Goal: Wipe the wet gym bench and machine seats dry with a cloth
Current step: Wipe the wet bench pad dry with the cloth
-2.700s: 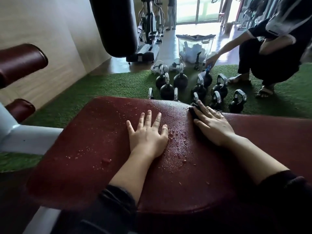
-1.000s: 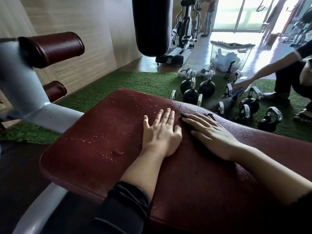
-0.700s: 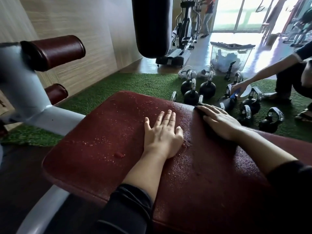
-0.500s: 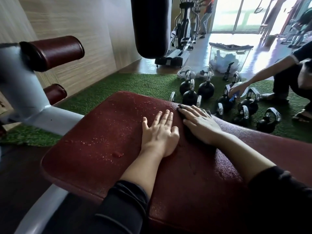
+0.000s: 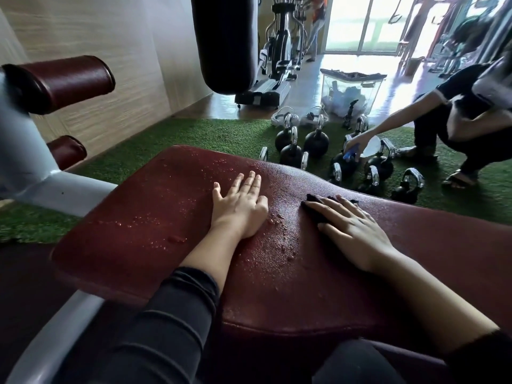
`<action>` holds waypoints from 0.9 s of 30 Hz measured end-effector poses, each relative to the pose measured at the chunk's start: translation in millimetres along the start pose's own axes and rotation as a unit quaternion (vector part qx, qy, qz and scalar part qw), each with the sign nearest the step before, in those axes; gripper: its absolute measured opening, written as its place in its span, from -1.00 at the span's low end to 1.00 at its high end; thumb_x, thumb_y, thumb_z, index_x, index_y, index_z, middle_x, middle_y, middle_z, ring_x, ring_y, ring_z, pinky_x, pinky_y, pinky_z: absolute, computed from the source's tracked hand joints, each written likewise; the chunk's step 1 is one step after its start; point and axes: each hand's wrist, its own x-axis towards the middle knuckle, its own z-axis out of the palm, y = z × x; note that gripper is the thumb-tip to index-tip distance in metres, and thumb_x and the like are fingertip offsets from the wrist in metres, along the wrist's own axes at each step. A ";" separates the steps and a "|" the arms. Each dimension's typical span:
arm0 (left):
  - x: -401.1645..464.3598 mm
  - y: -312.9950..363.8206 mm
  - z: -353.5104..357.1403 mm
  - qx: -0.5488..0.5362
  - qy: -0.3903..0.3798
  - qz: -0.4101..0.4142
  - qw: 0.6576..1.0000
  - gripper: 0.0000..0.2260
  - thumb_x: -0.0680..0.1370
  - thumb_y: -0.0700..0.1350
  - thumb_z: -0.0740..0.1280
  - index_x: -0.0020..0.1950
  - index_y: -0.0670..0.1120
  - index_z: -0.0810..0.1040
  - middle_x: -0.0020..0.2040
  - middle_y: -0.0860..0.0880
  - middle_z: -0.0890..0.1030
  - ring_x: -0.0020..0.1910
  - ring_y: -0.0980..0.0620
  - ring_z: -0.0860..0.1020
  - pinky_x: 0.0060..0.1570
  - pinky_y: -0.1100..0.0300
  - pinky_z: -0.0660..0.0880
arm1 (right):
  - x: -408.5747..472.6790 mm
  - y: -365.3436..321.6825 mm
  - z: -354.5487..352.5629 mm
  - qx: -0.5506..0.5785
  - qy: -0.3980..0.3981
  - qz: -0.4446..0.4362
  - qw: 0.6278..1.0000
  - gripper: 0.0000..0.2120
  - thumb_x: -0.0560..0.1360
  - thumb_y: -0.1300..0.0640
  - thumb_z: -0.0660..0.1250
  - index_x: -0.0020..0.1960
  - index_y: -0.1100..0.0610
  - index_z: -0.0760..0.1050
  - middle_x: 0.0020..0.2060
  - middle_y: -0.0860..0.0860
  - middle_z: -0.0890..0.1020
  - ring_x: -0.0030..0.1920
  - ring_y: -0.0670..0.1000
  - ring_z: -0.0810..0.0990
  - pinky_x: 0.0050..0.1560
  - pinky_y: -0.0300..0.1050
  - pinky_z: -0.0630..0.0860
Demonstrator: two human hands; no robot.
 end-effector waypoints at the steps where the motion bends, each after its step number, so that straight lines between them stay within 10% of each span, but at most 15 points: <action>1: -1.3 0.2 -2.1 0.004 -0.011 0.004 1.000 -0.50 0.65 0.06 -0.14 0.59 0.08 -0.15 0.57 0.18 -0.19 0.54 0.18 -0.19 0.46 -0.18 -0.29 | 0.9 0.4 0.1 0.001 0.003 0.007 1.000 -0.49 0.47 -0.28 -0.15 0.42 -0.40 -0.08 0.47 -0.33 0.00 0.51 -0.15 -0.14 0.48 -0.13 -0.16; 16: -78.9 -28.9 -7.8 0.011 -0.028 0.069 0.997 -0.54 0.66 0.15 -0.08 0.55 0.24 -0.10 0.57 0.23 -0.12 0.53 0.25 -0.15 0.50 -0.02 -0.24 | -12.1 -14.7 4.1 0.041 -0.018 0.053 0.998 -0.54 0.62 -0.06 -0.01 0.49 -0.23 -0.04 0.52 -0.17 -0.01 0.52 -0.07 -0.14 0.50 0.02 -0.19; 27: -79.6 -27.7 -6.7 0.002 -0.016 0.058 0.998 -0.55 0.66 0.14 -0.07 0.56 0.24 -0.05 0.57 0.23 -0.09 0.53 0.24 -0.11 0.49 -0.01 -0.21 | -35.7 -36.9 4.3 0.019 -0.003 0.015 1.000 -0.32 0.37 -0.39 -0.21 0.48 -0.29 -0.05 0.51 -0.25 -0.03 0.52 -0.09 -0.12 0.50 -0.07 -0.15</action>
